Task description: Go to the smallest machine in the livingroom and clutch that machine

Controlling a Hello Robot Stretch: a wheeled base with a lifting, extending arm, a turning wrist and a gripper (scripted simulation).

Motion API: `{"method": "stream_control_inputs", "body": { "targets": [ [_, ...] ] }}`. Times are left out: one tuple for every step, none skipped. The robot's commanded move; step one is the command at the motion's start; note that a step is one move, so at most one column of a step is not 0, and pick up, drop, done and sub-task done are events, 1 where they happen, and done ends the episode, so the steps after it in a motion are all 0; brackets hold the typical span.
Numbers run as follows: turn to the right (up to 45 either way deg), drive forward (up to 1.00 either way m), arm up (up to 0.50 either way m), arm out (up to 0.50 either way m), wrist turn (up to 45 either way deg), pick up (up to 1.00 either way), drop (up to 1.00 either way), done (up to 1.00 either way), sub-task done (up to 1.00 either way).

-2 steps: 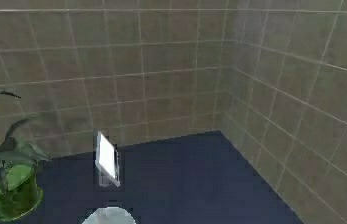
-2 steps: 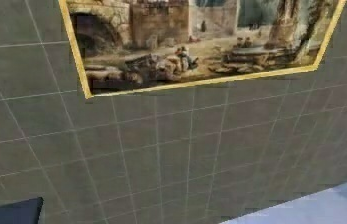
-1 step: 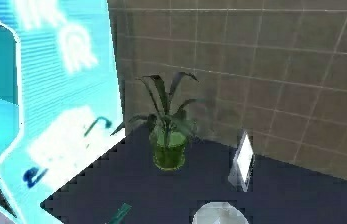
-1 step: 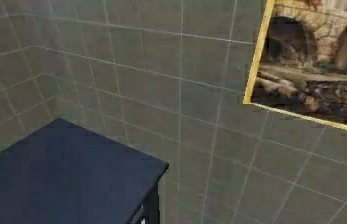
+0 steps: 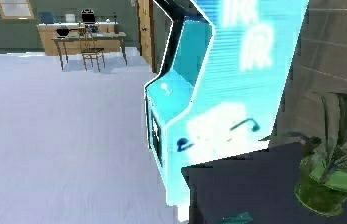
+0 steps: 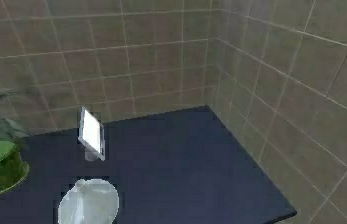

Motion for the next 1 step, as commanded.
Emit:
{"method": "stream_control_inputs", "body": {
  "targets": [
    [-21.0, 0.00, 0.00, 0.00, 0.0, 0.00, 0.00, 0.00, 0.00]
  ]
}}
